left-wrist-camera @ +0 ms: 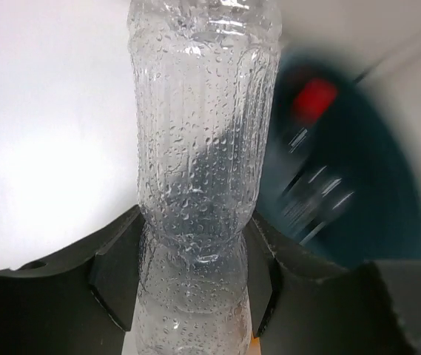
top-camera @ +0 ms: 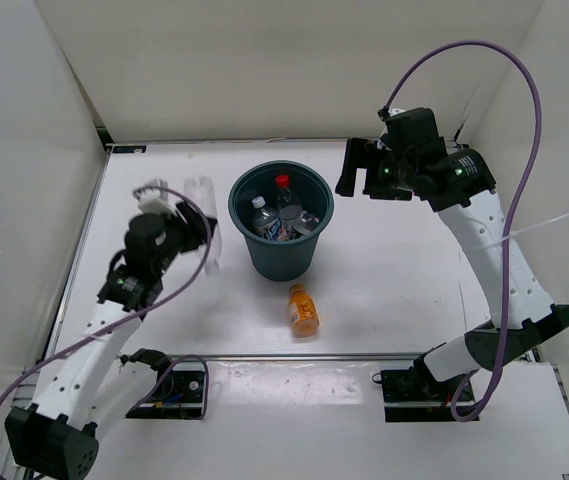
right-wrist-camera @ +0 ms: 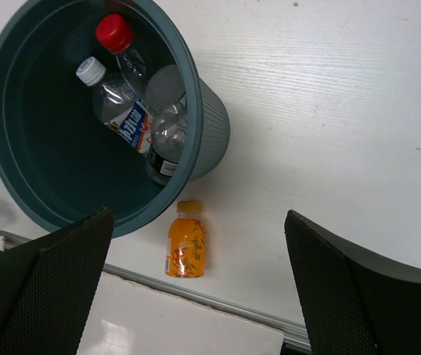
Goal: Put the plastic bottles in the bin
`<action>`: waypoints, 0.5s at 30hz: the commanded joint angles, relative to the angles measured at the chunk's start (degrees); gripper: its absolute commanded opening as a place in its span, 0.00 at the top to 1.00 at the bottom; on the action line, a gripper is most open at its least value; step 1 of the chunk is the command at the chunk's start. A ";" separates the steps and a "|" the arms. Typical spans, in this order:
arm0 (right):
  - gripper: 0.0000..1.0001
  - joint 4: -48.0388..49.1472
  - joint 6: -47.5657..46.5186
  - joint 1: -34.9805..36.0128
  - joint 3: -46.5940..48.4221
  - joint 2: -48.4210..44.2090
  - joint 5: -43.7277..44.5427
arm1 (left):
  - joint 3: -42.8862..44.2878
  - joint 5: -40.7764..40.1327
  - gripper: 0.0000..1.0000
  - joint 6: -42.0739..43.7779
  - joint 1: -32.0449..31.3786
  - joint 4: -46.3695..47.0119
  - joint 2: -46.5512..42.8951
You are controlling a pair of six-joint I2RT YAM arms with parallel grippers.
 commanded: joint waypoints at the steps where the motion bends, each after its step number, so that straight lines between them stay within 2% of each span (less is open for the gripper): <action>1: 0.00 -0.06 -0.10 -0.45 -1.19 -1.41 0.93 | 14.40 -7.10 0.44 6.00 0.33 -1.91 0.86; 3: 0.00 -0.06 0.60 -0.45 -3.38 -1.41 0.41 | 23.33 -7.81 0.43 5.31 0.33 -1.91 3.85; 7: 0.00 1.08 1.21 -0.45 -5.32 -1.41 0.41 | 36.09 -8.86 0.40 5.30 -4.67 -1.39 15.69; 11: 0.01 1.79 2.35 -0.45 -6.73 -1.41 -0.12 | 41.84 -10.18 0.40 6.17 -10.29 0.97 23.96; 14: 0.01 2.31 2.36 -0.97 -7.25 -1.93 0.49 | 40.89 -12.29 0.38 8.72 -15.73 7.55 27.49; 15: 0.01 2.31 2.36 -0.97 -7.26 -1.94 0.50 | 40.36 -13.16 0.36 8.73 -15.75 8.89 28.12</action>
